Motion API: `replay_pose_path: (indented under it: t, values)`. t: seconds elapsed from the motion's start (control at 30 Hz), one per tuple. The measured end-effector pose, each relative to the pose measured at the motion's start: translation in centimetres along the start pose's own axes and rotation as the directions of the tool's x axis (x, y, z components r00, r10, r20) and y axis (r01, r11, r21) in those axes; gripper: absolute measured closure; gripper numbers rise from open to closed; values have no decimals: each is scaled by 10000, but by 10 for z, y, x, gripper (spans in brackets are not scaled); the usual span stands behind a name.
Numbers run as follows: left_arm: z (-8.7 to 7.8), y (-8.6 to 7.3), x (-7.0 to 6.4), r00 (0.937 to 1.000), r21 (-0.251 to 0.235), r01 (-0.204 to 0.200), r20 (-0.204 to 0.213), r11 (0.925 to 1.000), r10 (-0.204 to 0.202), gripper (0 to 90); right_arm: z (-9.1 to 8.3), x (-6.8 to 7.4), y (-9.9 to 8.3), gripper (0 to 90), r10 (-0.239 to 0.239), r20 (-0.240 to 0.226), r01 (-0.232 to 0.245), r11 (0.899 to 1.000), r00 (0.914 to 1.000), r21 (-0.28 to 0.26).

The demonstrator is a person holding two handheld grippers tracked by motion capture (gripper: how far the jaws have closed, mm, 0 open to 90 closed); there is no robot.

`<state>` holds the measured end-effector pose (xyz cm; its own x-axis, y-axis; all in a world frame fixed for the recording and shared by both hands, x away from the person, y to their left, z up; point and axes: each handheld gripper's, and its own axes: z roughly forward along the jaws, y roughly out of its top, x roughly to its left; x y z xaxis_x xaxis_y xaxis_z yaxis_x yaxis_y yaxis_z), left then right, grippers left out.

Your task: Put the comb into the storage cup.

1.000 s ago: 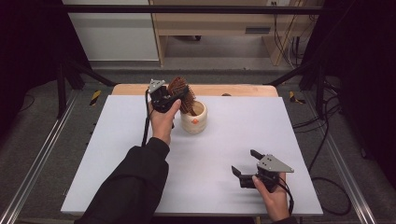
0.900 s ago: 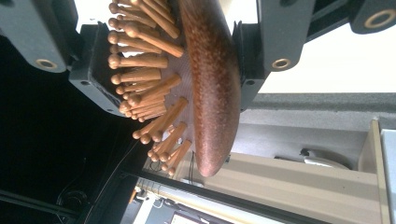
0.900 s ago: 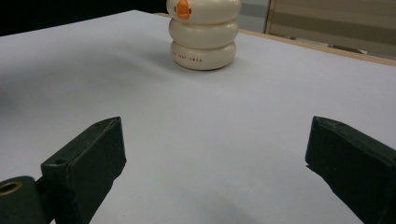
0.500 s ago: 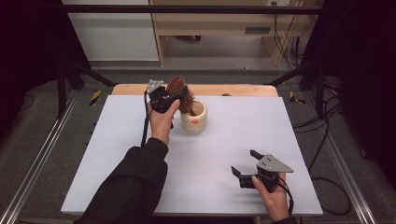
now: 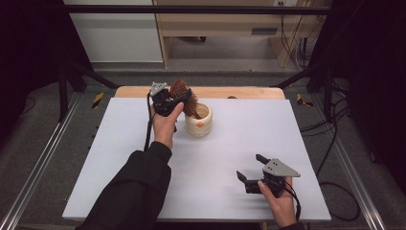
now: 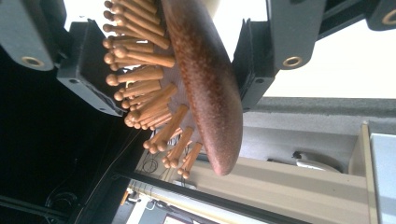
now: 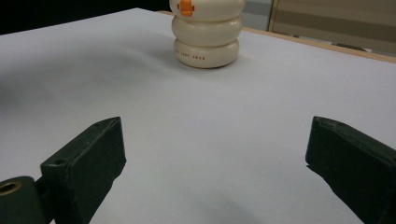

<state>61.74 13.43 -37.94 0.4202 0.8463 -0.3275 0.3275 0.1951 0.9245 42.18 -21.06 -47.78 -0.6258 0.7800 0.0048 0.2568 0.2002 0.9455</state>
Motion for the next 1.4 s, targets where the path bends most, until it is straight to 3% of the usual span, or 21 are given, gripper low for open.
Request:
replay_pose_path:
  t: [0.77,1.4]
  values:
    - [-1,-3,-1,9998,16,-170,139,9999,169,282,0,0,0,48,-18,-28,18,10000,10000,28]
    - [0,-5,-5,9981,-85,-174,582,9998,179,56,1,0,0,48,-48,6,48,10000,10000,36]
